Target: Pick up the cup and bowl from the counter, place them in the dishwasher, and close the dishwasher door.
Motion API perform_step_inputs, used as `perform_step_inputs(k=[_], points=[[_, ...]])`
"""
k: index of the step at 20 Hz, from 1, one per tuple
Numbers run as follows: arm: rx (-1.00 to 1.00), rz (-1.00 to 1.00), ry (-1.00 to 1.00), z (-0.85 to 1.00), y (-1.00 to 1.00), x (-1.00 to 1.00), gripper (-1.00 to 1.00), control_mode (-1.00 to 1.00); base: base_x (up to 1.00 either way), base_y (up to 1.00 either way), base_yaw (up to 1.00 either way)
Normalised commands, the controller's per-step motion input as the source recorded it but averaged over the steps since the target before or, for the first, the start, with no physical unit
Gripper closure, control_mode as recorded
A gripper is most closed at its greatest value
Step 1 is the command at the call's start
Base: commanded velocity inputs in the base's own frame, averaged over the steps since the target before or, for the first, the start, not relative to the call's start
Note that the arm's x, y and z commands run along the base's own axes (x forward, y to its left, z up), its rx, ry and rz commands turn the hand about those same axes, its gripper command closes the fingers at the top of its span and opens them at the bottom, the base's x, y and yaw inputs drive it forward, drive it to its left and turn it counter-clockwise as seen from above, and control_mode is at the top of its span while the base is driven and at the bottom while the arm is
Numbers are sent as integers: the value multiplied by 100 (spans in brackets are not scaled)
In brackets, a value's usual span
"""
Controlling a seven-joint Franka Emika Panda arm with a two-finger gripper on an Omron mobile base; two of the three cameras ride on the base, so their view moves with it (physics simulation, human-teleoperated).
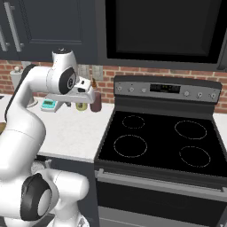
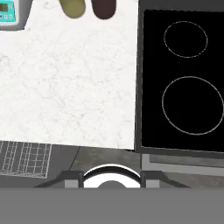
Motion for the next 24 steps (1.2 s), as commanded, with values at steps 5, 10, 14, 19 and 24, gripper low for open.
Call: perform_step_inputs(k=[5,10,14,19,24], points=[[0,0,0,0,0,-5,-100,-100,0,0,0],[0,-1,0,-4,0,-34,-100,-100,0,0,0],[0,-4,6,-17,0,-14,-100,-100,0,0,0],[0,-1,11,-20,0,-2,-100,-100,0,0,0],[0,0,5,-13,0,-9,-100,-100,0,0,0]])
